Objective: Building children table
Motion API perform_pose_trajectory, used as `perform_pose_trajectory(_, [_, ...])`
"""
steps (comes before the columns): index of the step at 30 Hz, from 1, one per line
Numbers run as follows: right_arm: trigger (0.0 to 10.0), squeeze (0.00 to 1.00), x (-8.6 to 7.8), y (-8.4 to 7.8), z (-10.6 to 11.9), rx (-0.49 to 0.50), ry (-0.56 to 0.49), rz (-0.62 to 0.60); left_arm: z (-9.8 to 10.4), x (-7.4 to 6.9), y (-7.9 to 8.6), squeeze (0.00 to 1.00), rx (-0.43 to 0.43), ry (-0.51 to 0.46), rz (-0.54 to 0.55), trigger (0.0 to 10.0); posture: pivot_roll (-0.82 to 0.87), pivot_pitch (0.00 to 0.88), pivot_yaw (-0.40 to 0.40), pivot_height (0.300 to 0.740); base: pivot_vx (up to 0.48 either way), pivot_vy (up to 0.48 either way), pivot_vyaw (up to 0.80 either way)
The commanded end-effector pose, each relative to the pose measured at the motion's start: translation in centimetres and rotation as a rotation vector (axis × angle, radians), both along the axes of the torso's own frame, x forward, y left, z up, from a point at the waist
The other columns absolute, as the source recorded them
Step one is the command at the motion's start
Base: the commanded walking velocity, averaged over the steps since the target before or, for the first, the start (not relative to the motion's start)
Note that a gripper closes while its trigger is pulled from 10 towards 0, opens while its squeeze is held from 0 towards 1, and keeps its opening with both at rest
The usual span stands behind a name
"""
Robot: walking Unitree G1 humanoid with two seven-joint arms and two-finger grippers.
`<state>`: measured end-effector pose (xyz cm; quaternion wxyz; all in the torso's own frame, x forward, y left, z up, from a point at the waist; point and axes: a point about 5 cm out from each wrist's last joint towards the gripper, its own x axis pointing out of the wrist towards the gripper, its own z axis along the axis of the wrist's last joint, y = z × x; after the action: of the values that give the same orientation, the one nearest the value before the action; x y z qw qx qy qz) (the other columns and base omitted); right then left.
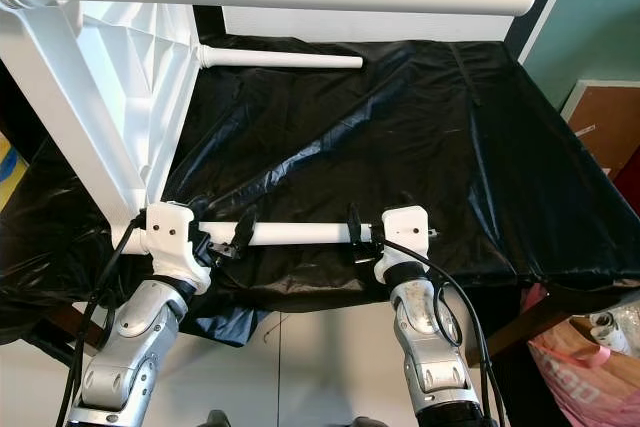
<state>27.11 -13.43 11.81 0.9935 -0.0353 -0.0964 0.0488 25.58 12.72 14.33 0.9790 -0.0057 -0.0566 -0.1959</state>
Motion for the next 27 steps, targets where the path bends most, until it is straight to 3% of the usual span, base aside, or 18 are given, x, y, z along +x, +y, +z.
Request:
perform_pose_trajectory(1, [10.0,0.00,0.05,-0.14,-0.13,-0.004,0.007,-0.009,0.25,-0.06,-0.18,0.00,0.011,-0.004,-0.008,10.0,0.06,0.103,-0.045,0.740,0.000,-0.480,0.00])
perform_pose_trajectory(12, [10.0,0.00,0.11,-0.06,-0.16,0.001,0.008,-0.013,0.37,0.08,-0.06,0.00,0.013,-0.006,-0.003,10.0,0.06,0.102,-0.044,0.740,0.000,-0.480,0.00])
perform_pose_trajectory(27, [10.0,0.00,0.40,-0.05,-0.05,0.000,0.007,-0.005,0.12,0.67,0.65,0.00,-0.030,0.018,0.095,10.0,0.06,0.095,-0.048,0.740,0.000,0.000,0.00])
